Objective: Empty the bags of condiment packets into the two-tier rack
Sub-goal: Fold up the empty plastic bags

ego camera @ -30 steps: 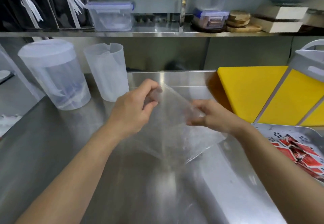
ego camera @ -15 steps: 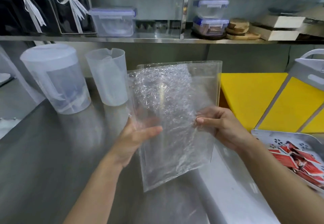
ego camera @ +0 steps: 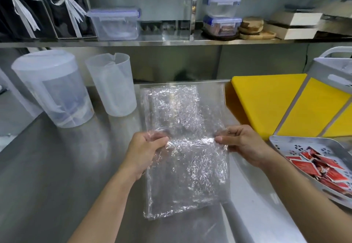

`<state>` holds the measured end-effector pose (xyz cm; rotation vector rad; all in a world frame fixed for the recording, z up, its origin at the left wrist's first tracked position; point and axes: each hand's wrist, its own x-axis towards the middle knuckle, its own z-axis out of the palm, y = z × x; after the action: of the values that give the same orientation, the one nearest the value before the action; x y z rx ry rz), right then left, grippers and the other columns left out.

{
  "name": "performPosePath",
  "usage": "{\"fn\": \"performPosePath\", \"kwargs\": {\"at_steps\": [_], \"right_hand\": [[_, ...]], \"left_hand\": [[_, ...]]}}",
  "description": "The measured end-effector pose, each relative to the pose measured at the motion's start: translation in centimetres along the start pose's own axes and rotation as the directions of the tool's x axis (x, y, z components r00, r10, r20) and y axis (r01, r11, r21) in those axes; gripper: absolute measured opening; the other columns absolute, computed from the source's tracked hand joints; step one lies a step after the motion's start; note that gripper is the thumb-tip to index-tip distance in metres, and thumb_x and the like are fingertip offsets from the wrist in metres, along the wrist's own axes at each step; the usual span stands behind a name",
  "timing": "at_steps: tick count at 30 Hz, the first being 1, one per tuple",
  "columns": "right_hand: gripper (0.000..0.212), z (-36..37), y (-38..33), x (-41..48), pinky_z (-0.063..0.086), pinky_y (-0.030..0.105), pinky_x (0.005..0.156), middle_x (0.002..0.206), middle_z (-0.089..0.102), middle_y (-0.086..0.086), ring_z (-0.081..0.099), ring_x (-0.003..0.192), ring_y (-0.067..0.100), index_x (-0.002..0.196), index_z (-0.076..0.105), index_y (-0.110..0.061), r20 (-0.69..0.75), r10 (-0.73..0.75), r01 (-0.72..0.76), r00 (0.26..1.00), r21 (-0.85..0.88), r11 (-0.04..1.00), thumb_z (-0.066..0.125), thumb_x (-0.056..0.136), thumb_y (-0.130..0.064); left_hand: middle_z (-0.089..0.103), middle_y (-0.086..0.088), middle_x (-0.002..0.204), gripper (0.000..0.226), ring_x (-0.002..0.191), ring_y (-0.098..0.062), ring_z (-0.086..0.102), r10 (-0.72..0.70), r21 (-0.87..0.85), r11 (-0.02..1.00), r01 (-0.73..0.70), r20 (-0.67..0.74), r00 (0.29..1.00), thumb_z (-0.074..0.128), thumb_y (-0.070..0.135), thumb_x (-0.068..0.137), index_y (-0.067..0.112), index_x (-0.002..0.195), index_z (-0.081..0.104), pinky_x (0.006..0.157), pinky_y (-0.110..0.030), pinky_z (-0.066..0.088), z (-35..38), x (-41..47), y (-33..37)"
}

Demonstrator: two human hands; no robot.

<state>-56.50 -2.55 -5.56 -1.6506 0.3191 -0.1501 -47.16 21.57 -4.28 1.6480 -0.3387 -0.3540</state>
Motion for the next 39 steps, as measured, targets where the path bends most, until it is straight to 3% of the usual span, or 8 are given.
{"fn": "performPosePath", "kwargs": {"at_steps": [9, 13, 20, 26, 31, 34, 37, 39], "right_hand": [[0.010, -1.3, 0.9, -0.7, 0.039, 0.019, 0.057, 0.061, 0.067, 0.004, 0.054, 0.062, 0.017, 0.066, 0.074, -0.007, 0.049, -0.036, 0.026, 0.998, 0.193, 0.981, 0.071, 0.063, 0.001], [0.050, -1.5, 1.3, -0.5, 0.035, 0.025, 0.061, 0.058, 0.071, 0.004, 0.053, 0.063, 0.024, 0.053, 0.072, -0.006, 0.033, -0.075, 0.069, 0.997, 0.157, 0.985, 0.040, 0.075, 0.025], [0.048, -1.1, 1.3, -0.9, 0.042, 0.015, 0.037, 0.052, 0.057, 0.000, 0.048, 0.038, 0.003, 0.097, 0.071, -0.014, 0.123, -0.035, 0.003, 0.992, 0.246, 0.969, 0.041, 0.082, 0.021], [0.053, -0.7, 1.5, -1.1, 0.037, 0.024, 0.056, 0.062, 0.071, 0.006, 0.050, 0.065, 0.023, 0.055, 0.073, -0.007, 0.027, -0.048, 0.042, 0.998, 0.198, 0.979, 0.038, 0.077, 0.026], [0.041, -0.8, 1.3, -1.6, 0.043, 0.017, 0.053, 0.065, 0.070, 0.004, 0.053, 0.056, 0.014, 0.069, 0.074, -0.006, 0.130, -0.089, 0.063, 0.987, 0.199, 0.978, 0.039, 0.082, 0.011], [0.006, -0.2, 0.9, -1.5, 0.036, 0.037, 0.064, 0.075, 0.054, 0.018, 0.043, 0.070, 0.027, 0.074, 0.067, -0.015, -0.001, -0.109, 0.109, 0.994, -0.037, 0.993, 0.067, 0.075, -0.008], [0.014, 0.7, -0.1, -1.6, 0.032, 0.033, 0.063, 0.077, 0.044, 0.015, 0.037, 0.067, 0.021, 0.080, 0.059, -0.016, 0.028, -0.202, 0.201, 0.979, -0.312, 0.929, 0.066, 0.080, -0.004], [0.018, 1.4, -1.4, -1.9, 0.039, 0.020, 0.065, 0.078, 0.054, 0.002, 0.047, 0.067, 0.005, 0.081, 0.057, -0.020, 0.160, -0.228, 0.276, 0.960, -0.430, 0.860, 0.063, 0.082, -0.003]], "left_hand": [[0.073, 0.000, 0.070, 0.035, 0.061, -0.015, 0.063, 0.101, -0.111, 0.990, -0.085, 0.153, 0.983, 0.053, -0.014, 0.078, 0.016, 0.075, 0.072, 0.049, -0.022, 0.050, -1.7, 0.7, -0.3], [0.070, 0.013, 0.059, 0.060, 0.069, 0.005, 0.062, 0.171, 0.072, 0.982, -0.177, 0.081, 0.982, 0.045, -0.023, 0.073, 0.025, 0.049, 0.072, 0.073, -0.014, 0.046, -1.5, 0.7, -0.5], [0.066, 0.009, 0.093, 0.058, 0.081, 0.000, 0.061, 0.197, 0.073, 0.977, -0.200, 0.055, 0.979, 0.045, -0.024, 0.079, 0.028, 0.094, 0.065, 0.074, -0.029, 0.049, -1.6, 0.3, -0.6], [0.073, 0.018, 0.069, 0.058, 0.076, 0.004, 0.066, 0.246, 0.125, 0.959, -0.253, 0.070, 0.967, 0.049, -0.023, 0.076, 0.027, 0.059, 0.072, 0.070, -0.006, 0.048, -1.8, 0.3, -1.4], [0.072, 0.012, 0.072, 0.057, 0.078, 0.006, 0.064, 0.273, 0.171, 0.939, -0.297, 0.152, 0.950, 0.044, -0.025, 0.076, 0.022, 0.058, 0.071, 0.073, -0.006, 0.046, -2.3, 0.1, -1.9], [0.071, 0.013, 0.093, 0.049, 0.096, 0.005, 0.062, 0.063, 0.365, 0.894, -0.261, 0.472, 0.879, 0.046, -0.015, 0.085, 0.026, 0.082, 0.071, 0.089, -0.016, 0.046, -3.5, 0.1, -1.1], [0.058, 0.009, 0.122, 0.043, 0.113, -0.005, 0.055, -0.397, 0.654, 0.727, -0.208, 0.648, 0.650, 0.056, 0.003, 0.087, 0.037, 0.112, 0.053, 0.099, -0.029, 0.045, -5.2, 0.8, 0.5], [0.053, 0.008, 0.125, 0.050, 0.112, -0.008, 0.055, -0.360, 0.709, 0.674, -0.207, 0.560, 0.746, 0.067, 0.021, 0.082, 0.038, 0.122, 0.043, 0.095, -0.029, 0.048, -4.9, 1.0, 1.3]]}}
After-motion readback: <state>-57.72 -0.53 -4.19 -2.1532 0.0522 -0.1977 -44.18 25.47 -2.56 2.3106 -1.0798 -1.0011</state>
